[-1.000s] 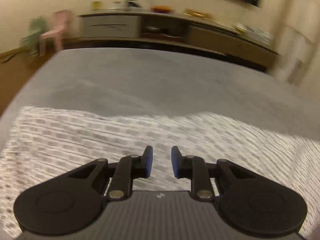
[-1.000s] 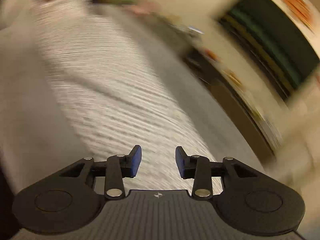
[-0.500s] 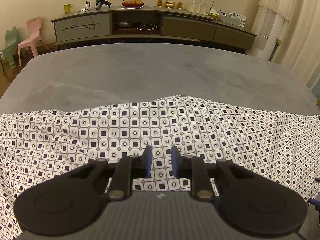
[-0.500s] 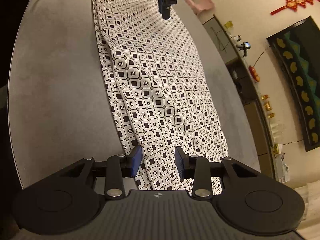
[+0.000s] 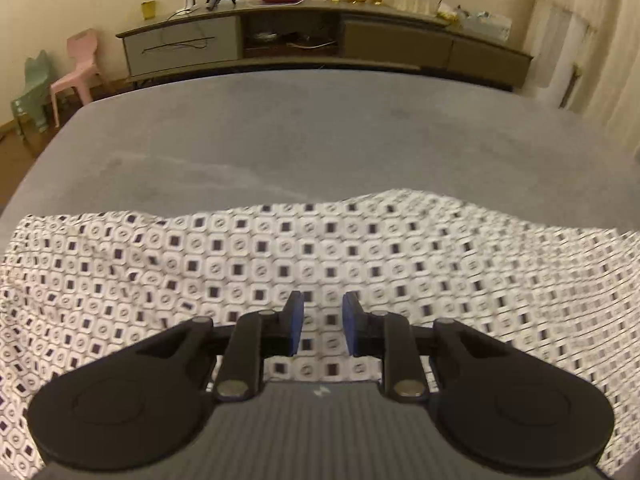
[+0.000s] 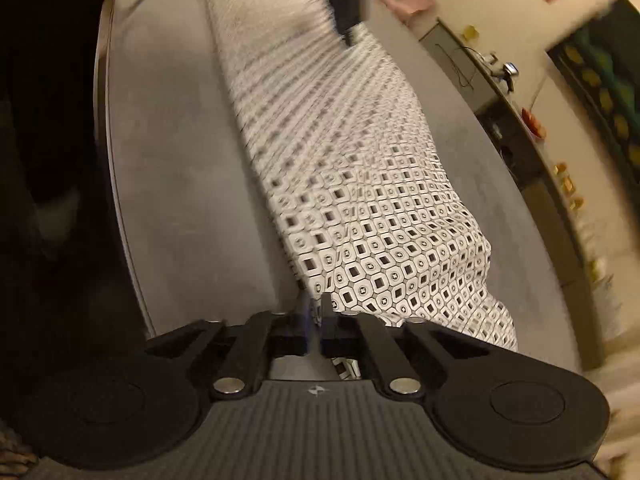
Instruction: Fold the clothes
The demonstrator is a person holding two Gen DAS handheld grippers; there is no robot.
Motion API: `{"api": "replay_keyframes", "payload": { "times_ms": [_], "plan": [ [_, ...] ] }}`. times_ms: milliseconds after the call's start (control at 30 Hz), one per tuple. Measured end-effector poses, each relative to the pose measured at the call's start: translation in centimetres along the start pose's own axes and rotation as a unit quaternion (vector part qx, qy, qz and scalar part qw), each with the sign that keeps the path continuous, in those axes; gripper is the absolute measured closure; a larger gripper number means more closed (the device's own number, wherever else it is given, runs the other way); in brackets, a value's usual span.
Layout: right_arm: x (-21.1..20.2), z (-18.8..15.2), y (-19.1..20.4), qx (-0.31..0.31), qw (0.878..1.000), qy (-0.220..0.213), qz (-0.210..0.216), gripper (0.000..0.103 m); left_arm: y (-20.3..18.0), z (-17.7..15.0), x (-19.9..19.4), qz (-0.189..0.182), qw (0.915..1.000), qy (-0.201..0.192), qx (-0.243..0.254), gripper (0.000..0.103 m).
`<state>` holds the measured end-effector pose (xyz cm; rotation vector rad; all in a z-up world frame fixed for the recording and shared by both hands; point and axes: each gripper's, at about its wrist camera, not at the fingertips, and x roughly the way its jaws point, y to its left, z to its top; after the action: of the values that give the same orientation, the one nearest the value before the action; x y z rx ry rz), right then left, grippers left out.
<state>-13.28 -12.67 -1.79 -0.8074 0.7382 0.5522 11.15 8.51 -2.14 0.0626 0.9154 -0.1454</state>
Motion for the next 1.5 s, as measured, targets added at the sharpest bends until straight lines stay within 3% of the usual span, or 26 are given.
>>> {"api": "replay_keyframes", "payload": {
  "times_ms": [67,133,233,267,333,400,567,633,733,800,900,1000,1067,1333,1433,1500],
  "plan": [
    [-1.6,-1.1,-3.8,0.088,0.996,-0.016,-0.005,0.081,0.6,-0.1,0.2,0.012,0.9999,0.005,0.000,0.081],
    [-1.4,-3.7,-8.4,0.187,0.981,-0.002,-0.052,0.081,1.4,0.1,0.6,0.023,0.9997,0.005,0.001,0.078],
    [0.5,-8.4,-14.1,0.305,0.942,0.053,-0.126,0.081,2.5,1.1,1.0,0.037,0.9993,0.005,0.000,0.077],
    [1.4,-10.1,-15.6,0.334,0.928,0.078,-0.147,0.081,2.9,1.5,1.3,0.044,0.9990,0.003,0.000,0.072],
    [2.6,-12.6,-17.6,0.386,0.903,0.101,-0.159,0.081,4.2,2.5,1.8,0.060,0.9982,0.002,-0.008,0.068],
    [3.3,-13.6,-19.1,0.415,0.890,0.096,-0.163,0.081,5.4,3.5,2.2,0.068,0.9973,0.001,-0.027,0.068],
    [5.7,-15.1,-21.3,0.414,0.867,0.117,-0.250,0.081,6.6,5.4,3.2,0.093,0.9943,-0.005,-0.051,0.068],
    [5.7,-15.8,-21.5,0.416,0.861,0.125,-0.264,0.080,6.5,5.4,2.9,0.108,0.9929,-0.006,-0.050,0.068],
    [4.7,-17.1,-21.6,0.451,0.847,0.112,-0.258,0.078,6.4,5.1,1.3,0.096,0.9932,-0.006,-0.065,0.071],
    [2.7,-16.8,-21.0,0.469,0.848,0.055,-0.240,0.078,5.5,4.2,-0.3,0.079,0.9949,-0.017,-0.061,0.071],
    [0.6,-14.2,-18.8,0.472,0.865,-0.026,-0.166,0.062,3.6,2.6,-1.6,0.072,0.9964,-0.020,-0.041,0.071],
    [1.5,-10.3,-15.4,0.443,0.891,-0.064,-0.077,0.061,2.3,1.2,-2.5,0.062,0.9976,-0.020,-0.026,0.071],
    [2.2,-8.9,-14.1,0.428,0.900,-0.071,-0.044,0.061,1.9,0.5,-2.8,0.058,0.9979,-0.018,-0.021,0.069],
    [2.6,-12.7,-15.6,0.465,0.879,0.008,-0.106,0.058,4.4,-1.5,-2.6,0.084,0.9960,-0.003,-0.032,0.067],
    [2.2,-14.2,-16.0,0.485,0.862,0.018,-0.147,0.056,4.5,-2.2,-3.8,0.079,0.9961,-0.011,-0.038,0.069],
    [1.6,-13.3,-15.1,0.464,0.875,-0.013,-0.138,0.056,4.3,-2.8,-4.9,0.071,0.9966,-0.020,-0.036,0.068]
  ]
}}
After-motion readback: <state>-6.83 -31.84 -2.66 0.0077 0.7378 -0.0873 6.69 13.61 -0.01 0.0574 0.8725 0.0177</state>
